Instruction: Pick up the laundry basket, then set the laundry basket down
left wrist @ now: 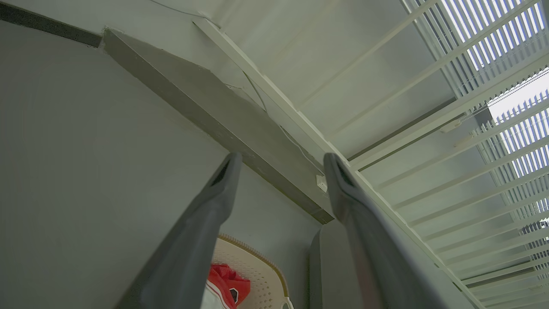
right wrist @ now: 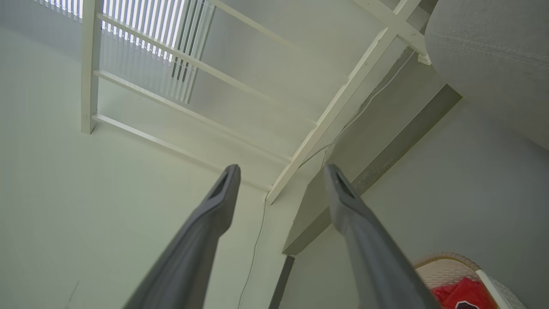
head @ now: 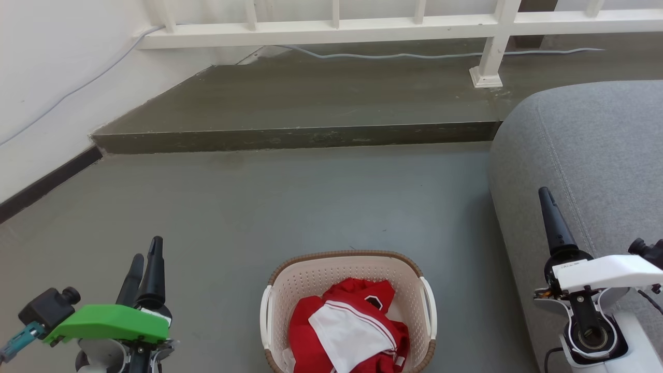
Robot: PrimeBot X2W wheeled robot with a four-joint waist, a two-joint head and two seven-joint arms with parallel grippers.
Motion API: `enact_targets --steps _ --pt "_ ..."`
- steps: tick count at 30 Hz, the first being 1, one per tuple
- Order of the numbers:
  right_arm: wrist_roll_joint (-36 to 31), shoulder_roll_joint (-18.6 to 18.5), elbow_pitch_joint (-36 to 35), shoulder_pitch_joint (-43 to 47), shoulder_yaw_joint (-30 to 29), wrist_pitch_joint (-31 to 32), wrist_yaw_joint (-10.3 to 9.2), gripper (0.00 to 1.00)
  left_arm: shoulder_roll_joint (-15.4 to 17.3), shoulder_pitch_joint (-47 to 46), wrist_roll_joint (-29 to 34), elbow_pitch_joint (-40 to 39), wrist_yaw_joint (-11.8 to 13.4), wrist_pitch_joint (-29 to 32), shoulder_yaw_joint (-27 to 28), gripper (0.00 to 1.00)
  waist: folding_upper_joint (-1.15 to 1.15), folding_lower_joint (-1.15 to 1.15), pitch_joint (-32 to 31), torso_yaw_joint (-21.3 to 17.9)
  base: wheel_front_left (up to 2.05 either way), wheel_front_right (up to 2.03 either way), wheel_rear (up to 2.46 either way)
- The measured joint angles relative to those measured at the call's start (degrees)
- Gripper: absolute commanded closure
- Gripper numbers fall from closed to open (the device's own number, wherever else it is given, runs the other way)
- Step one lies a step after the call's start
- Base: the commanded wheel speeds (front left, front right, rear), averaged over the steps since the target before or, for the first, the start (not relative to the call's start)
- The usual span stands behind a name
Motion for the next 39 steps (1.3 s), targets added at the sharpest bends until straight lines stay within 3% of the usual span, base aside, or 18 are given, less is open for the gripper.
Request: enact_targets --steps 15,29,39 --pt "-18.44 -1.30 -0.51 -0.85 3.60 -3.00 0.01 0.00 -0.10 -0.14 15.62 -2.16 1.45 -2.99 -1.54 0.00 0.00 0.00 0.06 0.00 0.00 0.00 0.00" --pt "-31.33 -1.19 -0.56 -1.24 5.49 -5.54 -0.18 0.00 -0.87 -1.10 26.69 -3.78 1.92 -5.61 -2.91 0.00 0.00 0.00 -0.05 -0.22 0.00 0.00 0.00" --pt "-39.96 -0.85 -0.71 -1.36 5.66 -7.59 -1.57 0.00 -0.98 -1.10 34.49 -4.17 1.91 -7.79 -3.56 0.00 0.00 0.00 -0.15 -0.35 0.00 0.00 0.00"
